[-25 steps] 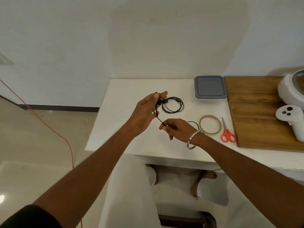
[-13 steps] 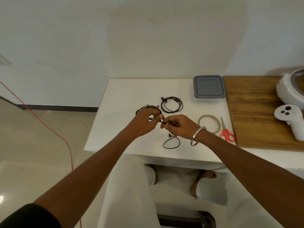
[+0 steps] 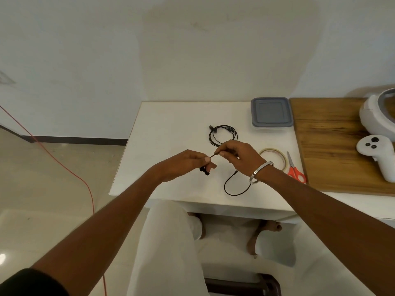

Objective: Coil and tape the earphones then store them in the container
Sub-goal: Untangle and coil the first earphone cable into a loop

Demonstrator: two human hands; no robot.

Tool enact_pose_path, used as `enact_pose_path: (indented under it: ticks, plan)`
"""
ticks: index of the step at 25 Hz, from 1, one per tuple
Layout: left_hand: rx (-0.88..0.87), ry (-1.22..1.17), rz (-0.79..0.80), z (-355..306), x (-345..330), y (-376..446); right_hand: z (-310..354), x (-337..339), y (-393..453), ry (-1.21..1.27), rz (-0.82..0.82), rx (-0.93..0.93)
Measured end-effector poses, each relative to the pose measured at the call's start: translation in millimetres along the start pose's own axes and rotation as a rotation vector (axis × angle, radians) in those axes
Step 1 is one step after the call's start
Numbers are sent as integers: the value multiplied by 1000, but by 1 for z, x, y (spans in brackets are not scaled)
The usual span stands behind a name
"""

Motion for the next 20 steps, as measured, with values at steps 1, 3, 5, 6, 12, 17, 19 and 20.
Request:
enact_pose_path:
  ticks: [1,3,5,6,12,17,19,20]
  plan:
    - [3,-68,17,-2,0,-2,-2,1,0,2,-6,-4]
    - [-5,-218,33,-6,-1,-3,-3,1,1,-6,-9,-8]
    - [-28,-380,41,-11,-1,-2,-3,0,1,-21,-12,-21]
    - [-42,-461,43,-14,-1,-3,-4,-1,2,-26,-13,-38]
    - [-136,-823,15,-31,5,-2,-17,-11,-2,-15,30,-135]
    - [-216,-966,-53,-40,9,5,-21,-26,-9,22,83,-183]
    - [-229,-956,-105,-41,10,7,-21,-34,-10,57,106,-211]
    - [-229,-940,-133,-41,10,8,-21,-38,-11,76,118,-225]
Point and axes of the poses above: each hand's wrist, its own y-axis towards the middle knuckle, its own x-axis out of the back of the hand, z = x × y, the point moved 6 cm from there along y, towards the middle knuckle, and after that the axes turned 8 degrees about y, right-handed, at the moved point
